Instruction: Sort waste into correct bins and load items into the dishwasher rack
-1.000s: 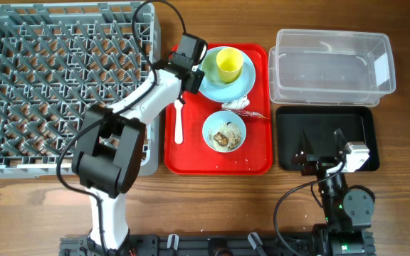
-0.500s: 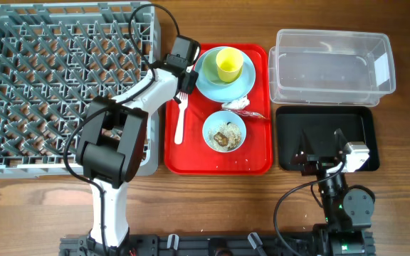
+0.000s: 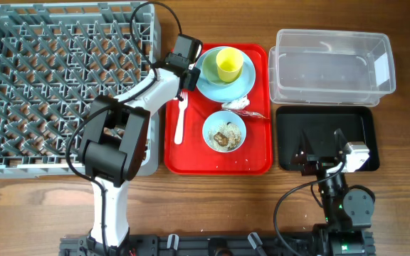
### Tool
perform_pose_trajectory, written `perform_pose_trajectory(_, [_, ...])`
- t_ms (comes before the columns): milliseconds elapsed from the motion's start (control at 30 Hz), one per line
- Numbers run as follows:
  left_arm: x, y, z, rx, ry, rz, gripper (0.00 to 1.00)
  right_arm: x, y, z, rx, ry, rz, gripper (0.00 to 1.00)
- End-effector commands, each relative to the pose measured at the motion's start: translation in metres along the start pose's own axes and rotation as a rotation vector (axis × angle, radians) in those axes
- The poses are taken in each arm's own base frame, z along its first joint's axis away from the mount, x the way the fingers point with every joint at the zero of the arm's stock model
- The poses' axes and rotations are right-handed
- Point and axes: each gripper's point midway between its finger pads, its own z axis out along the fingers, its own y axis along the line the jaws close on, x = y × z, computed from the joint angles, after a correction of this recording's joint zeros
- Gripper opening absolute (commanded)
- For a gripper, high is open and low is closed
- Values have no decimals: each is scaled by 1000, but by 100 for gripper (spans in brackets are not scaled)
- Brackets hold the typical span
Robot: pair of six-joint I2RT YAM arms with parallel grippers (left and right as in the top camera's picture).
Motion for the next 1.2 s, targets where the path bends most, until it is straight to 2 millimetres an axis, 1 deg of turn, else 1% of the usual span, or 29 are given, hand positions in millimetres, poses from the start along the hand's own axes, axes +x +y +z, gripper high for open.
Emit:
perform_pose_trajectory(0, [8,-4,13,1,13,-43,35,-2,0,0,2,-10,-2,100])
perform_pose_trajectory(67, [15,-3,20,-1,31,-65,34,-2,0,0,2,-10,-2,100])
perform_pose_trajectory(167, [35,-4,39,-5,85,-71,35,-2,0,0,2,-10,-2,100])
perform_pose_trajectory(233, [42,-4,44,-6,105,-68,34,-2,0,0,2,-10,-2,100])
perform_pose_trajectory(267, [43,-4,43,-6,108,-67,28,-2,0,0,2,-10,-2,100])
perform_pose_trajectory(300, [42,-4,42,-5,109,-67,12,-2,0,0,2,-10,-2,100])
perform_pose_trajectory(333, [43,-5,41,-4,112,-64,4,-2,0,0,2,-10,-2,100])
perform_pose_trajectory(367, [44,-6,40,-3,119,-62,4,-2,0,0,2,-10,-2,100])
perform_pose_trajectory(500, [64,-12,35,3,198,-41,4,-2,0,0,2,-10,-2,100])
perform_pose_trajectory(633, [79,-21,27,13,269,-101,4,-2,0,0,2,-10,-3,100])
perform_pose_trajectory(700, [78,-27,19,36,278,-108,4,-2,0,0,2,-10,-2,100])
perform_pose_trajectory(733, [75,-28,14,37,272,-113,4,-2,0,0,2,-10,-3,100])
perform_pose_trajectory(900, [42,-26,-23,51,188,-156,4,-2,0,0,2,-10,-2,100])
perform_pose_trajectory(967, [35,-30,-33,85,173,-206,4,-2,0,0,2,-10,-2,100])
perform_pose_trajectory(1000, [35,-32,-33,98,176,-219,4,-2,0,0,2,-10,-2,100])
perform_pose_trajectory(1167, [49,-34,-27,95,223,-211,4,-2,0,0,2,-10,-2,100])
